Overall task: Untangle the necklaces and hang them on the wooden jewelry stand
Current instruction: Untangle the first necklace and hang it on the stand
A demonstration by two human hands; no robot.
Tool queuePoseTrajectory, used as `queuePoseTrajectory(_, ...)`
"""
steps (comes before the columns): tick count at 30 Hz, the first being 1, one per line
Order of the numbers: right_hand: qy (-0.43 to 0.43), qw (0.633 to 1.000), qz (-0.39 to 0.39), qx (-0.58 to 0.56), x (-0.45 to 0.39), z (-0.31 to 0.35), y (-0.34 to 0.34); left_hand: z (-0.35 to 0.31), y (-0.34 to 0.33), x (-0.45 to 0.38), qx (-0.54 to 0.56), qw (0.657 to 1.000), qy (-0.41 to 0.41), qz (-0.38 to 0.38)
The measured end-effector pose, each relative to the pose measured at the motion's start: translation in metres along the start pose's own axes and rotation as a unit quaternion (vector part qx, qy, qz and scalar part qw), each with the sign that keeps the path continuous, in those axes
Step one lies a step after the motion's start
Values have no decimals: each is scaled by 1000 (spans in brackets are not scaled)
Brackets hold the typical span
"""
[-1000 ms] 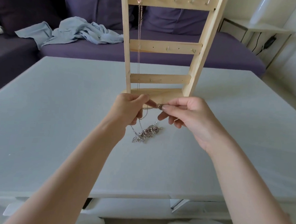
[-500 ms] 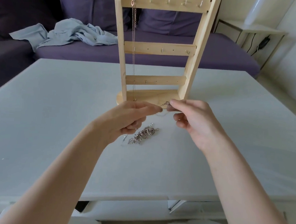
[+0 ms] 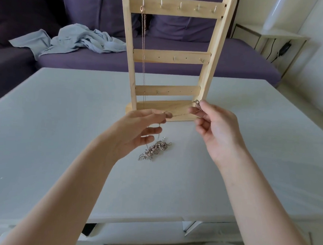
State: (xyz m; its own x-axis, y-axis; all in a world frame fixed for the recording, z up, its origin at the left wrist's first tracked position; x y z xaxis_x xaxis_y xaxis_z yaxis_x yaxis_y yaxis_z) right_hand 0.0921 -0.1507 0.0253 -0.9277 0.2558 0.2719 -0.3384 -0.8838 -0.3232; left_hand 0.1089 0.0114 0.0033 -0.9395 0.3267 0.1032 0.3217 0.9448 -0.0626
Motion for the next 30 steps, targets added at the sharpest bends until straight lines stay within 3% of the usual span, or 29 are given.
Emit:
queuePoseTrajectory(4, 35, 999, -10, 21, -1, 6, 2, 9, 5, -2, 9, 999, 29, -30)
queuePoseTrajectory(8, 70, 993, -41, 81, -2, 15, 8, 13, 15, -2, -55, 997, 35, -49)
queuePoseTrajectory(12, 45, 999, -18, 11, -3, 11, 6, 17, 13, 0, -51, 997, 47, -39)
queuePoseTrajectory(16, 19, 998, 18, -64, -1, 10, 1, 19, 12, 3, 36, 996, 69, -46)
queuePoseTrajectory(19, 36, 998, 55, 5, 3, 14, -9, 23, 17, 3, 95, 989, 89, -67)
queuePoseTrajectory(23, 0, 989, 120, 87, 8, 2, -29, 15, 7, 0, -88, 995, 30, -20)
queuePoseTrajectory(26, -57, 978, 180, 89, 13, -12, -44, 6, -21, -1, -138, 989, -26, 35)
queuePoseTrajectory(30, -78, 969, 230, 50, 18, -12, -52, -2, -11, -5, -140, 987, -61, -50)
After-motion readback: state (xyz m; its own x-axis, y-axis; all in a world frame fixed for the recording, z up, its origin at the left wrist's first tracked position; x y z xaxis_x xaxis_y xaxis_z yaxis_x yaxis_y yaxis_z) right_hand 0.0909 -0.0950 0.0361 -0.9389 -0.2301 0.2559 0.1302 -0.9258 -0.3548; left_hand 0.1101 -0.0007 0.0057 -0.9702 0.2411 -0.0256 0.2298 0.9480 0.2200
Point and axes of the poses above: each hand's wrist, its own x-axis away from the middle knuckle, its own y-axis out of the back of the hand, z = x × y, the point moved 10 cm from there along -x, towards the middle knuckle, and after that the axes turned 9 degrees about -y, right-handed, at the moved point
